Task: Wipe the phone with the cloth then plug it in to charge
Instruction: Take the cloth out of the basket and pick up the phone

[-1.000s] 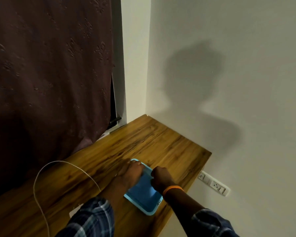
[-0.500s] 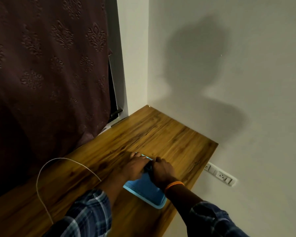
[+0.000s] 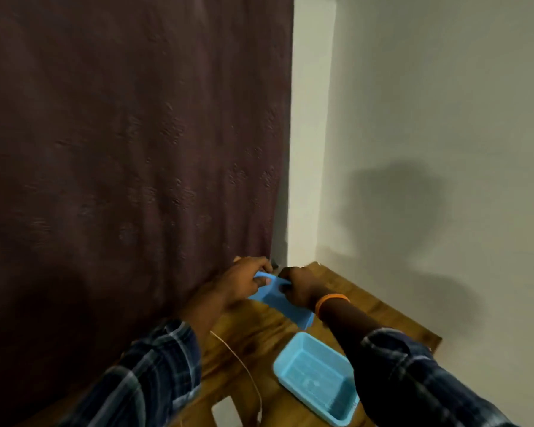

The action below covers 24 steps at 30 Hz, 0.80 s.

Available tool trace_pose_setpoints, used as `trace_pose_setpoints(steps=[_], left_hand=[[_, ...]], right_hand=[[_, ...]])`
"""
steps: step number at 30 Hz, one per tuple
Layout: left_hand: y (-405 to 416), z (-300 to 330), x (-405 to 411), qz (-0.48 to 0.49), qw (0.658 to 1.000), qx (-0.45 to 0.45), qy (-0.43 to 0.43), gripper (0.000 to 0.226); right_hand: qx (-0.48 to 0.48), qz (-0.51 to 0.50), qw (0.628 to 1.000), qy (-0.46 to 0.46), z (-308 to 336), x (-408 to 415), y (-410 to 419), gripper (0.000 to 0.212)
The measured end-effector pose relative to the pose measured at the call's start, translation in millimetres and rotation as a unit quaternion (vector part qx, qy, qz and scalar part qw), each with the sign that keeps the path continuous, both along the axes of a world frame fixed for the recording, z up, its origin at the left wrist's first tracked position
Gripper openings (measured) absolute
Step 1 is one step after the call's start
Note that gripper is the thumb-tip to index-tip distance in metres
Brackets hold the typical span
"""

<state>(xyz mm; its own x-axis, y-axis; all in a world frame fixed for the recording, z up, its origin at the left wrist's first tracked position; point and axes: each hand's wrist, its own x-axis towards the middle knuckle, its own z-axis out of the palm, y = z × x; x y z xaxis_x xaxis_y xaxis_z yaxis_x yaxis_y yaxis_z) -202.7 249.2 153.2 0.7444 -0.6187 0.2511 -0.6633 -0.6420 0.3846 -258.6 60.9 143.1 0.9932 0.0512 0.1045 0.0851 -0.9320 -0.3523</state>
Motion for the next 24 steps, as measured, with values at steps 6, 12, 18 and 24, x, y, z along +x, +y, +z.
trace_pose_setpoints(steps=[6,12,18,24], left_hand=[[105.5,104.4,-18.0,0.056,0.997,-0.016,-0.055,0.012],[184.7,138.6,-42.6,0.107,0.989,-0.044,-0.087,0.012],[245.4,95.8,-66.3,0.159,0.984,-0.059,-0.045,0.016],[275.1,12.1,-73.8,0.209,0.977,-0.012,0.030,0.037]], right_hand=[[-0.009,0.066,0.995,-0.074,95.6,11.5,94.5,0.031],[-0.015,0.126,0.988,-0.087,142.2,11.2,170.5,0.028],[-0.025,0.161,0.986,-0.047,106.3,4.1,234.3,0.036],[-0.030,0.168,0.985,0.019,39.1,0.7,253.5,0.038]])
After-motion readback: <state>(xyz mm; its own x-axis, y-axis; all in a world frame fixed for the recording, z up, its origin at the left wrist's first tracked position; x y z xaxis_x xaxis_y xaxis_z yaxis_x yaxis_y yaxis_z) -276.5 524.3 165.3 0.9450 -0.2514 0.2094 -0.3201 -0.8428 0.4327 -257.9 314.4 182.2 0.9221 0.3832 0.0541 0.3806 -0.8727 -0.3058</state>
